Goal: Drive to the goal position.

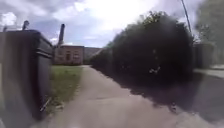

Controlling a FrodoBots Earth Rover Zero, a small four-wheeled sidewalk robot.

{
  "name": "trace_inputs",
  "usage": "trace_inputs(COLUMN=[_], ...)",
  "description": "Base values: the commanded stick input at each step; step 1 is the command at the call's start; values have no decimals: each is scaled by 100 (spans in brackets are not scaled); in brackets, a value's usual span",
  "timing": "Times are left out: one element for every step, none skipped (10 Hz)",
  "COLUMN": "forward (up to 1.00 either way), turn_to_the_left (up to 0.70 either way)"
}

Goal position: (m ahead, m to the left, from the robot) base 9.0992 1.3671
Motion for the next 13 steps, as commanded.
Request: trace_inputs(forward=[70, 70, 70, 70, 70, 70, 70, 70, 70, 70, 70, 70, 70], turn_to_the_left=[3, 3, 3, 9, 38, 32, 17, 3, 3, 10, 38, 38, 30])
